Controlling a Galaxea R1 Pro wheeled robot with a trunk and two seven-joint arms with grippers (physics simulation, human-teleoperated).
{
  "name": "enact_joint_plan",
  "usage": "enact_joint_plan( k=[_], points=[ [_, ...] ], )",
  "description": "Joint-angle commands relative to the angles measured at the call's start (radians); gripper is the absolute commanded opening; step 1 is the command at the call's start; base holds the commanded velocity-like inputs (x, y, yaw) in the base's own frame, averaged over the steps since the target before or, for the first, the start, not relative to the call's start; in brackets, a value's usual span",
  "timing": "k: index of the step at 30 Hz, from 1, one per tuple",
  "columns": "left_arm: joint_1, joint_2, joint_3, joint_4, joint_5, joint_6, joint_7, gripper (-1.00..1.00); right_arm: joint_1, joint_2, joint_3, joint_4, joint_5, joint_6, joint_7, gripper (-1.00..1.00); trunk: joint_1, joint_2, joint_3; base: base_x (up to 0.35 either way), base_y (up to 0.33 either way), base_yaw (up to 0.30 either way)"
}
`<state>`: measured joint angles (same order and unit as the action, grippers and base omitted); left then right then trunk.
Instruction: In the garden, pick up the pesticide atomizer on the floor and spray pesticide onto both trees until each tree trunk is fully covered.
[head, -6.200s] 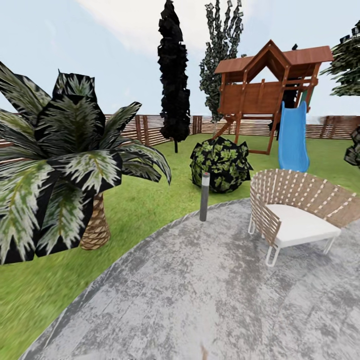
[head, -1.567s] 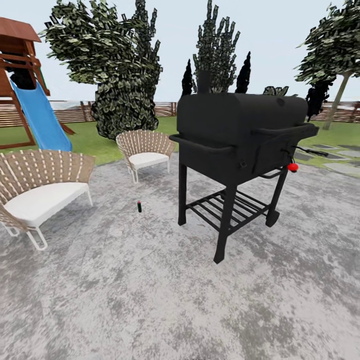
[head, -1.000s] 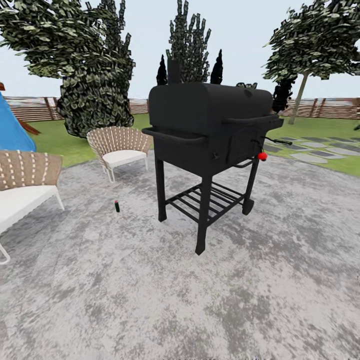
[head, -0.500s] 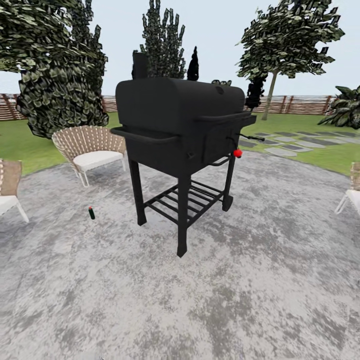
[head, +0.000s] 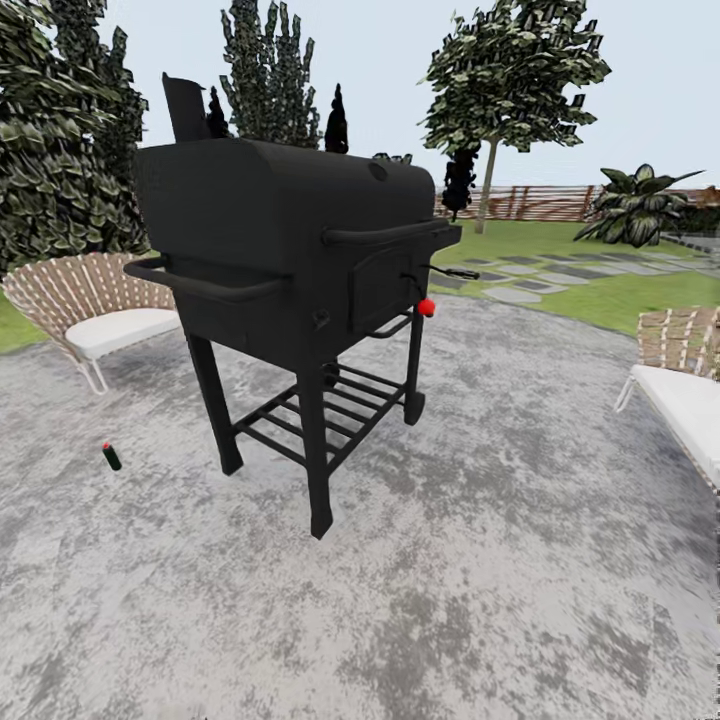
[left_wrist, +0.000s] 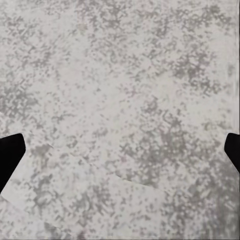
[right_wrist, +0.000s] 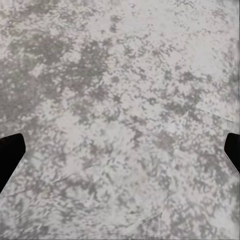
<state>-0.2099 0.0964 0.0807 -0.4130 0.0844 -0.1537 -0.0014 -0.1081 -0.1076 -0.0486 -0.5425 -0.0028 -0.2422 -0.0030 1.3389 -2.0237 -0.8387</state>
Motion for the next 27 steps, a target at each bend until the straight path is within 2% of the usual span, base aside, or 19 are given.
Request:
enact_joint_plan(
  k=[1,27],
  points=[
    [0.0,0.0,-0.001,0.0,0.009,-0.003,0.0,1.0,-0.001,0.0,-0.001,0.001,0.0,-0.003,0.0,1.0,0.0,0.0,-0.002,0.32,-0.006,-0.265],
    [0.0,0.005,-0.001,0.0,0.009,-0.003,0.0,1.0,-0.001,0.0,-0.001,0.001,0.0,-0.003,0.0,1.0,0.0,0.0,-0.026,0.322,-0.003,-0.265]
  ],
)
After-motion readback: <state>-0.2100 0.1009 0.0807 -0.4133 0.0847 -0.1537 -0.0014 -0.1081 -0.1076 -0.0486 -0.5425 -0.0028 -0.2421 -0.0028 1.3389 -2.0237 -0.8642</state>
